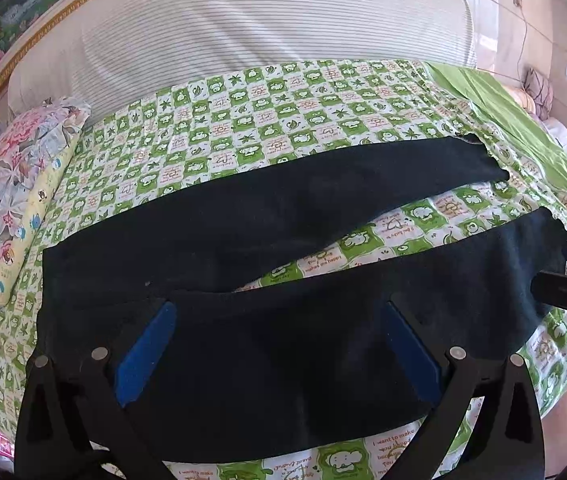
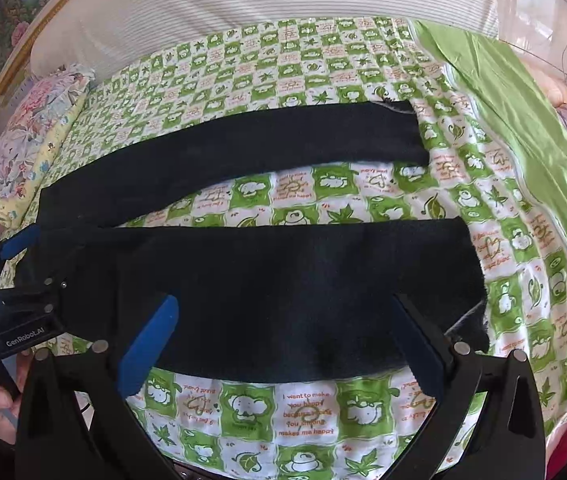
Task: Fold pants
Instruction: 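Position both grippers over the dark navy pants legs, open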
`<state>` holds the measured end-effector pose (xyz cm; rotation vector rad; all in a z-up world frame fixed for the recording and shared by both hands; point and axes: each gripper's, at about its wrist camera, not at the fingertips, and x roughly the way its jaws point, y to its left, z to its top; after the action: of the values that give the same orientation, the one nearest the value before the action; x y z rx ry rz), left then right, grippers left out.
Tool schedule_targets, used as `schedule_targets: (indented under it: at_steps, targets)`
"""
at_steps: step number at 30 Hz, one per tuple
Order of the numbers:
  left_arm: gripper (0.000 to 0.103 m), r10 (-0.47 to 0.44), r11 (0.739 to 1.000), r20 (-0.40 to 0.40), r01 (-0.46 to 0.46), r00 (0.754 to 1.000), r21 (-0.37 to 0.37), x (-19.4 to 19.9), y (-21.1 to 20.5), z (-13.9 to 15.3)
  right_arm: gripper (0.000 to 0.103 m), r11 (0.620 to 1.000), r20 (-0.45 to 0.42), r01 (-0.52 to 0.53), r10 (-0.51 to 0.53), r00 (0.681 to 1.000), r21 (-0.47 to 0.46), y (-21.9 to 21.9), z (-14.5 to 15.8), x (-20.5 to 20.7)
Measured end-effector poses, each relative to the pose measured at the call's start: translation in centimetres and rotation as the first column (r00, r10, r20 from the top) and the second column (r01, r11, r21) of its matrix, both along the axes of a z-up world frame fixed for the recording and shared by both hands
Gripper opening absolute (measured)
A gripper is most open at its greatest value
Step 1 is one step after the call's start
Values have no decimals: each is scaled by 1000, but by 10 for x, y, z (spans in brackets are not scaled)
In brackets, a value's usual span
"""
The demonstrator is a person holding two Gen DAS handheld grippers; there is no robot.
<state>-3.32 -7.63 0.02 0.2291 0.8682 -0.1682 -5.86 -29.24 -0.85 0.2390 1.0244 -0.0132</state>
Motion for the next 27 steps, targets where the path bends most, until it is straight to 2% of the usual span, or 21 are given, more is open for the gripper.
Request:
schedule_targets:
  at_steps: [27]
  targets:
    - [103, -5, 1000, -22, 5, 1000, -13, 8, -7, -11, 103, 1000, -2, -14, 14, 1000, -10, -6, -3, 10]
